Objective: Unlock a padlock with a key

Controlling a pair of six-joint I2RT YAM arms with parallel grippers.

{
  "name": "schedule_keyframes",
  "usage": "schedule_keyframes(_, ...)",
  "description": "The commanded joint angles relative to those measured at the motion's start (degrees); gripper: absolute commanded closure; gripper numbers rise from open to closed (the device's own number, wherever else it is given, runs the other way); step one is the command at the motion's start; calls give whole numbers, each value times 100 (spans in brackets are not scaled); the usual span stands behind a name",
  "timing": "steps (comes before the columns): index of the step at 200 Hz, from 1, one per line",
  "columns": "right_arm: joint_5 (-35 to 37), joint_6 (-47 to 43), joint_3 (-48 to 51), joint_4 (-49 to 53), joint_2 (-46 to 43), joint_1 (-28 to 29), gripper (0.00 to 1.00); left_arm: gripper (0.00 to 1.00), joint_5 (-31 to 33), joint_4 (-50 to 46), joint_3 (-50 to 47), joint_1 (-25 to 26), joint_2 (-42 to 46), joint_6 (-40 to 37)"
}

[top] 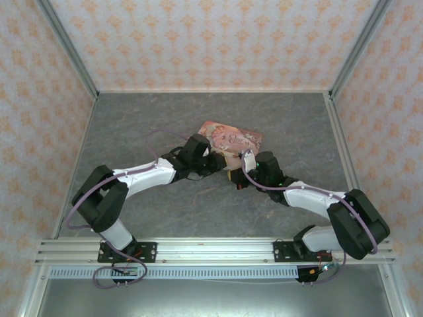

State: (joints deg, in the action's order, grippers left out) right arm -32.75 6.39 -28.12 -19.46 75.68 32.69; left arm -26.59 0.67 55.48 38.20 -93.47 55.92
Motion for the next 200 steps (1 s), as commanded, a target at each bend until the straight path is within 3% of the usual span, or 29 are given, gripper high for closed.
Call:
schedule_keyframes(1,58,-51,-92,-765,84,-27,100,87,-746,-63,211,100,264,69)
schedule_keyframes(93,-199,-210,-123,-1397,302,-275,100,87,-884,-314,296,100,350,-37)
schedule_keyframes(200,-603,-408,-472,-1453,791,-513,100,87,-1001,-430,358,100,360,-90)
